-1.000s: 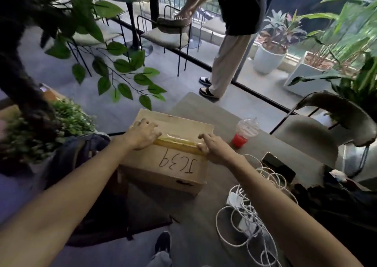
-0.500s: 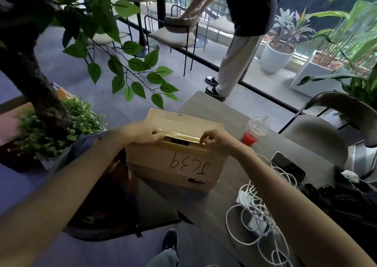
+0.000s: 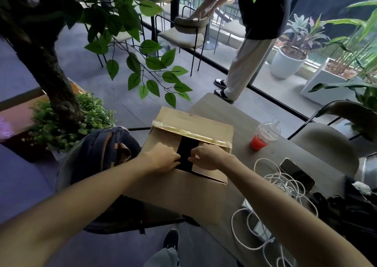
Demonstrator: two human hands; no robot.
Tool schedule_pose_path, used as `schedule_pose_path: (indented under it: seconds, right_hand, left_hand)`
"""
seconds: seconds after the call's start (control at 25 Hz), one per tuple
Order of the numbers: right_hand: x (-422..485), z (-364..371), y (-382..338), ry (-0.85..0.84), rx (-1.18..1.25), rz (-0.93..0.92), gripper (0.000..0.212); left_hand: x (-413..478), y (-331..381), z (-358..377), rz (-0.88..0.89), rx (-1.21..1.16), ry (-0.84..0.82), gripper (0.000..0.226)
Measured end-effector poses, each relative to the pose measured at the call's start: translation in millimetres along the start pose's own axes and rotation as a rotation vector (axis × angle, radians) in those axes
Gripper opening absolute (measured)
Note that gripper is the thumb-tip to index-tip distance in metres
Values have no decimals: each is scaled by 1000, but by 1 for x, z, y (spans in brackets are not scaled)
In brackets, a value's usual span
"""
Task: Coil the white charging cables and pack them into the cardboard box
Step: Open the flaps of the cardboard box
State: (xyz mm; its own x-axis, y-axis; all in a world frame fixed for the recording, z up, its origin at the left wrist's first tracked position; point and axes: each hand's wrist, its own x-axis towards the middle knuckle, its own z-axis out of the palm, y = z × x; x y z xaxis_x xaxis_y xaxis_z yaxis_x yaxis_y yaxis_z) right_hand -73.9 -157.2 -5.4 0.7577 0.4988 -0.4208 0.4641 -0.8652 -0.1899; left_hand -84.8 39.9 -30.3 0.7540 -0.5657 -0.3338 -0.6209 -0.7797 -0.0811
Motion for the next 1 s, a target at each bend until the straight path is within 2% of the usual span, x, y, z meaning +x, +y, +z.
schedule_pose_path:
  seconds: [0.2, 0.32, 0.4, 0.48, 0.56, 0.6, 0.72, 0.8, 0.92, 1.0]
  right_hand:
    - [-7, 3, 7, 135, -57, 13, 26]
    - [-10, 2, 6, 185, -12, -6, 24]
    - [-12, -2, 12, 230, 87, -10, 27]
    - [-16, -6, 27, 281, 99, 15, 33]
    - [-22, -4, 40, 236, 57, 21, 40]
    - [-23, -1, 42, 193, 56, 0, 45]
    - [-22, 10, 33, 56, 70, -34, 46]
    - [-17, 11, 24, 39, 54, 5, 40]
    - [-19, -3, 19, 195, -4, 64, 34]
    - [-26, -17, 26, 278, 33, 65, 33]
  left_hand:
    - [-14, -12, -4, -25, -71, 228, 32]
    - [-23, -6, -6, -23, -220, 280, 21]
    - [-27, -6, -13, -54, -363, 328, 10]
    - [-35, -16, -22, -90, -469, 357, 10]
    - [-47, -32, -30, -142, -534, 358, 9]
    - [-52, -41, -32, -193, -541, 379, 15]
    - [-61, -62, -33, -428, -367, 400, 28]
    - [-59, -69, -33, -556, -163, 271, 38]
    - [-47, -71, -32, -655, 66, 108, 54]
    - [-37, -72, -30, -690, 127, 58, 55]
